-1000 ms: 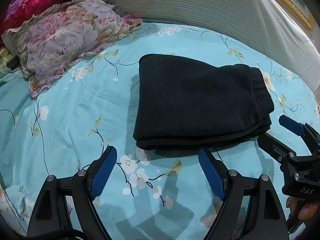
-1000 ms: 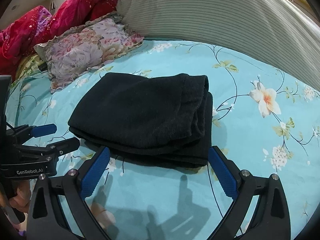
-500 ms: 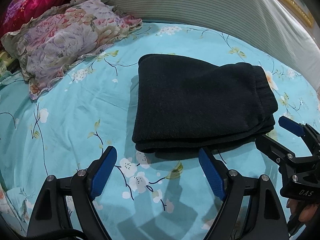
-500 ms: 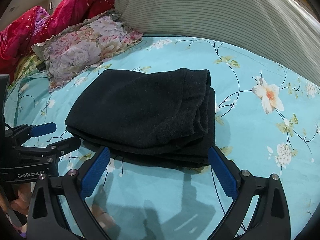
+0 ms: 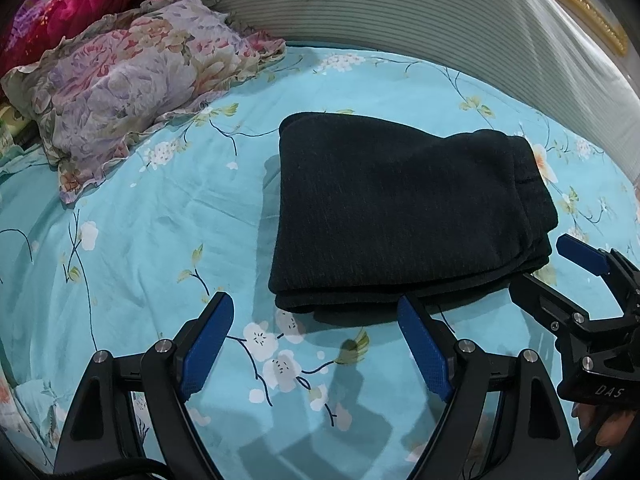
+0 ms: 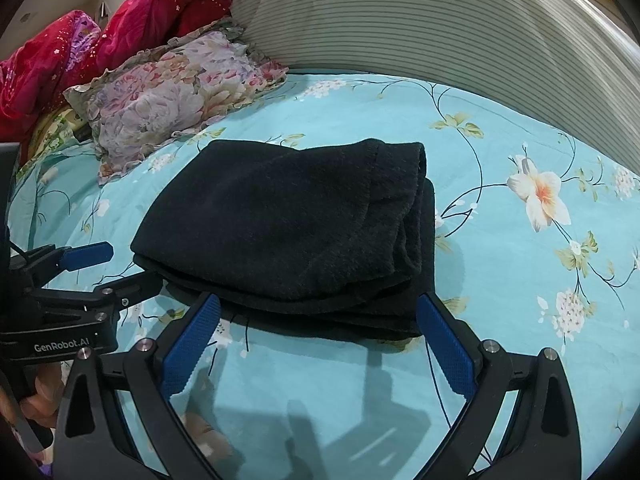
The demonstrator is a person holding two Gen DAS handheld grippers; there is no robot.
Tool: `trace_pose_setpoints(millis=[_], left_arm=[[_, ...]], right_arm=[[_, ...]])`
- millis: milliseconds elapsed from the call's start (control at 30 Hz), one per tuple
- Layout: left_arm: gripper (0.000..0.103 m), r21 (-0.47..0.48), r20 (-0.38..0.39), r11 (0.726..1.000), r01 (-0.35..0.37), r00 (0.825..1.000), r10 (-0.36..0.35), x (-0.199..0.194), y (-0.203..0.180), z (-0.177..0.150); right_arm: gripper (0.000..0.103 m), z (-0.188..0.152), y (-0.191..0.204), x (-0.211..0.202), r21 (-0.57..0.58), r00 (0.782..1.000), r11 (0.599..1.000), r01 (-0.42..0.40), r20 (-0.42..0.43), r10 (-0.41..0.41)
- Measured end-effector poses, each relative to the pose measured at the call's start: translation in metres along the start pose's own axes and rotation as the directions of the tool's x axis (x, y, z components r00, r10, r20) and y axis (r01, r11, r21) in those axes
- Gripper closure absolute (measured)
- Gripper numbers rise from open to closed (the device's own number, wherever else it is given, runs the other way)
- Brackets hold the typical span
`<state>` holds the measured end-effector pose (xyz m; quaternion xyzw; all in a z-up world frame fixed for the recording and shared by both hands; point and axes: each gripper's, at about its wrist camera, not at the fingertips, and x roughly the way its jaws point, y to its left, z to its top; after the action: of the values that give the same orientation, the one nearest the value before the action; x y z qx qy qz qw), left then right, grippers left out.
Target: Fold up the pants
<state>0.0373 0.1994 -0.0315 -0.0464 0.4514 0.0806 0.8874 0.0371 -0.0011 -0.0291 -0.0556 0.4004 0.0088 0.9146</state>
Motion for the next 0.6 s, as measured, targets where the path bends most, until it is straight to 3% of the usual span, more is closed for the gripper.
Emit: trace_pose_setpoints(millis=[600], left_arm=[[0.018,0.007,0.005,1.000,0.000,1.000,0.000,-0.0027,-0.0020,0.0013]], right_arm=[[0.005,0.0025,0.0018,-0.0028,0.009,1.000,1.000,-0.001,0.006,0.001]])
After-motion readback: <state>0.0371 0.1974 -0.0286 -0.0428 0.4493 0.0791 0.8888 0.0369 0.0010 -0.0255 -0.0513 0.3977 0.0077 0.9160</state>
